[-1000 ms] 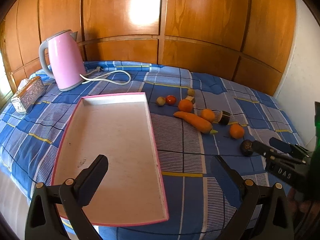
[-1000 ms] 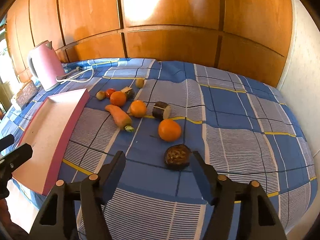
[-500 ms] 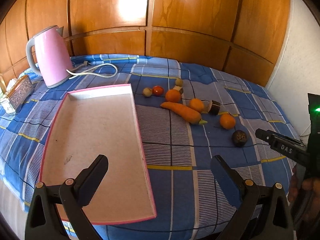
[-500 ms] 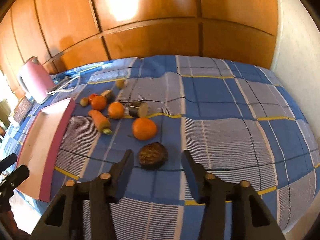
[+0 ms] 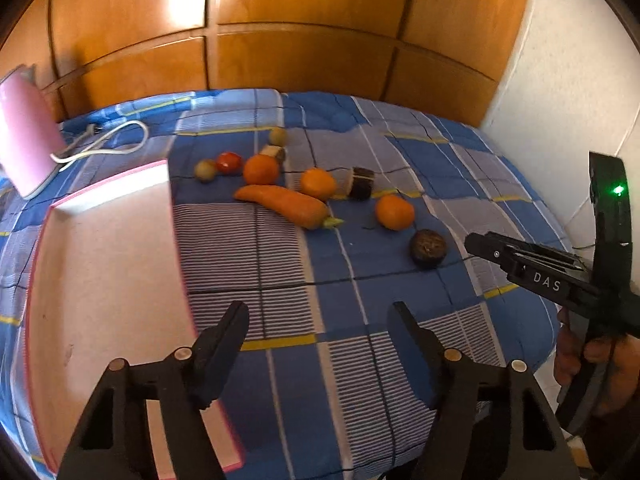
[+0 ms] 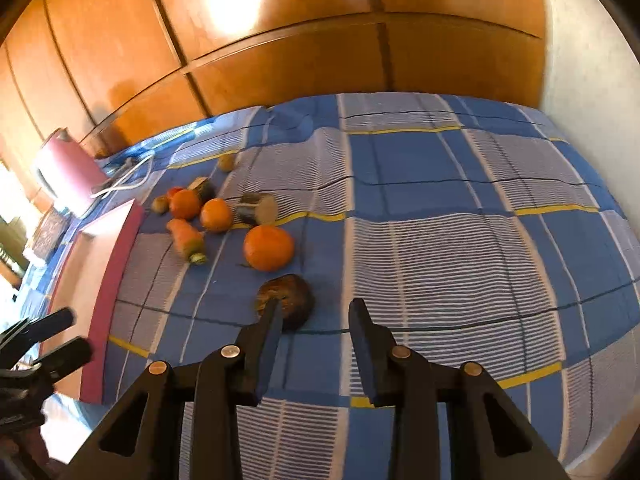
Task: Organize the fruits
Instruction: 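Close the left gripper around the dark round passion fruit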
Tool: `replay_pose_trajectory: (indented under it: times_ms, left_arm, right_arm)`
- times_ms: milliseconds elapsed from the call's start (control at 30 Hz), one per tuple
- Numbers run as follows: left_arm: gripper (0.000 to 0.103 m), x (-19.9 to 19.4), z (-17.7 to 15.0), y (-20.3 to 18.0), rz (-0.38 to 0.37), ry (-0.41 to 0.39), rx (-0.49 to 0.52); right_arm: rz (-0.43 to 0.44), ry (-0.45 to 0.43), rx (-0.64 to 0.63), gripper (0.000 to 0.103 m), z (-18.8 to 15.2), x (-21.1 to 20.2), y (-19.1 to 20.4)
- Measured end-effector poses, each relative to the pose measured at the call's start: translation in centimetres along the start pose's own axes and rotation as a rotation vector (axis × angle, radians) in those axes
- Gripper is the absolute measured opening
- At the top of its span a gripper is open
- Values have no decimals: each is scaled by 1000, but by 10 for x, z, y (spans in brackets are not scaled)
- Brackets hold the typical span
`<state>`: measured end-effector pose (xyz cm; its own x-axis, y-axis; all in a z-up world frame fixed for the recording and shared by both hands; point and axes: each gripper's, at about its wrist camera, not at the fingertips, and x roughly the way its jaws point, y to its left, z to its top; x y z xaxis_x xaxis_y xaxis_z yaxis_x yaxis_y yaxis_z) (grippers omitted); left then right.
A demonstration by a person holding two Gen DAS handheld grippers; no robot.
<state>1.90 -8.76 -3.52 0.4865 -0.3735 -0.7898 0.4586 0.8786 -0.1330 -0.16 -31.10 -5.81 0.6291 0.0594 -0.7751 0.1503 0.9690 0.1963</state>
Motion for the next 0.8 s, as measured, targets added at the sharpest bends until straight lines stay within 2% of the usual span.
replay_pose_trajectory:
  times_ms: [133,333,500,700,733,800]
  left_arm:
    - [68,14,9,-22,-37,12,84]
    - [68,55,27,-65,-85,56,180]
    - [69,85,34,-91,-86,89,211]
    - [69,113,44,-102,-73,116,182]
    - [67,118,45,-103,-65,122,184]
    - [43,126,45,-102,-77,138,169]
  right_arm:
    - [-7,-4,32,35,0,1,-6]
    - [-146,-48,74,35,7,-10,-26]
    - [-174,-45,103,35,8,-12,-42]
    - [-174,-38,112,35,7,-10,-53]
    - [-174,-37,114,35,7,-10,-54]
    - [-170,-32,119,35,6,-8,-56]
